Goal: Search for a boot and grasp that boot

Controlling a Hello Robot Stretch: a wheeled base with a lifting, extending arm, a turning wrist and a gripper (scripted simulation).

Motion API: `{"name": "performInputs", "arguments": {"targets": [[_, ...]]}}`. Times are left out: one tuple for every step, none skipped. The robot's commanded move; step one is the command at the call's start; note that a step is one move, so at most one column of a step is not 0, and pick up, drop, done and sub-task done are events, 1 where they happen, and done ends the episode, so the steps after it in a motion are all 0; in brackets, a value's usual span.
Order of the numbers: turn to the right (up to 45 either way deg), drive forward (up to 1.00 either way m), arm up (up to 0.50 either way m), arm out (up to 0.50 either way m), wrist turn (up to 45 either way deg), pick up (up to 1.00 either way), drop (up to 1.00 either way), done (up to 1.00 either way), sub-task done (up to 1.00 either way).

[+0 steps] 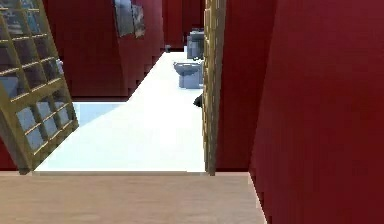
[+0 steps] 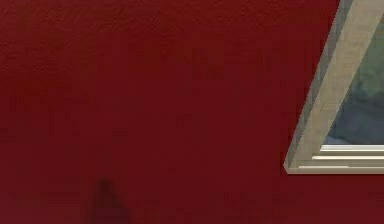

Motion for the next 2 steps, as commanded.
{"name": "performInputs", "arguments": {"targets": [[-45.0, 0.00, 0.00, 0.00, 0.0, 0.00, 0.00, 0.00, 0.00], [0.0, 0.00, 0.12, 0.00, 0.0, 0.00, 0.00, 0.00, 0.00]]}}
